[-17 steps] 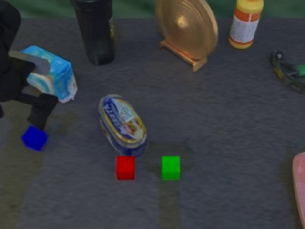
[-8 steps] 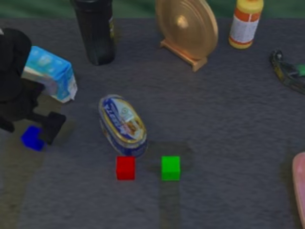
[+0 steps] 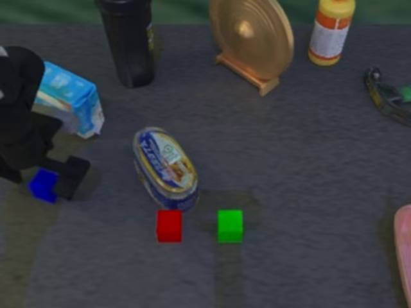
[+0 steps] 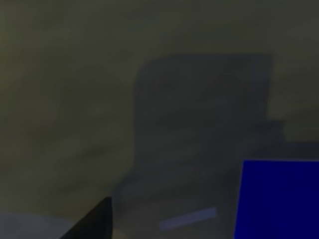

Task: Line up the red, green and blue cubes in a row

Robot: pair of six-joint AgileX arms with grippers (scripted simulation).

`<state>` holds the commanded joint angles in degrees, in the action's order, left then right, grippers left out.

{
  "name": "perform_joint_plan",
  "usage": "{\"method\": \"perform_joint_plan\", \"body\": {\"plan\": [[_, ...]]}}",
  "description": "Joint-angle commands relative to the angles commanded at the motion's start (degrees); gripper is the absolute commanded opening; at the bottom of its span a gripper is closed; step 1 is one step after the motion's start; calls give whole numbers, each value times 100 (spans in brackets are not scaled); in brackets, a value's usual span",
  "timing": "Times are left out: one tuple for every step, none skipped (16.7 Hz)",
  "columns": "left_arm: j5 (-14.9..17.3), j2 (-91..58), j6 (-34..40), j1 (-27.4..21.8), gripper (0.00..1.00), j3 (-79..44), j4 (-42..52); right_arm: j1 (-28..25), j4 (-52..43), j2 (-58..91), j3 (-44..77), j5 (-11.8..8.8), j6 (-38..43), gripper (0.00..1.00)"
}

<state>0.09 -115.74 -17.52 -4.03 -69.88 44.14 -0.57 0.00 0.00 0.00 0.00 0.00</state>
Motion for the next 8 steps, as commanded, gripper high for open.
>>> {"method": "perform_joint_plan", "body": {"plan": [[0, 0, 0, 0, 77, 0, 0, 0, 0, 0, 0, 0, 0, 100], [0, 0, 0, 0, 70, 0, 0, 0, 0, 0, 0, 0, 0, 100], [0, 0, 0, 0, 62, 0, 0, 0, 0, 0, 0, 0, 0, 100], [0, 0, 0, 0, 55, 0, 0, 0, 0, 0, 0, 0, 0, 100], [0, 0, 0, 0, 47, 0, 0, 0, 0, 0, 0, 0, 0, 100], [0, 0, 0, 0, 40, 0, 0, 0, 0, 0, 0, 0, 0, 100], [0, 0, 0, 0, 32, 0, 0, 0, 0, 0, 0, 0, 0, 100], [0, 0, 0, 0, 25, 0, 0, 0, 0, 0, 0, 0, 0, 100]]}}
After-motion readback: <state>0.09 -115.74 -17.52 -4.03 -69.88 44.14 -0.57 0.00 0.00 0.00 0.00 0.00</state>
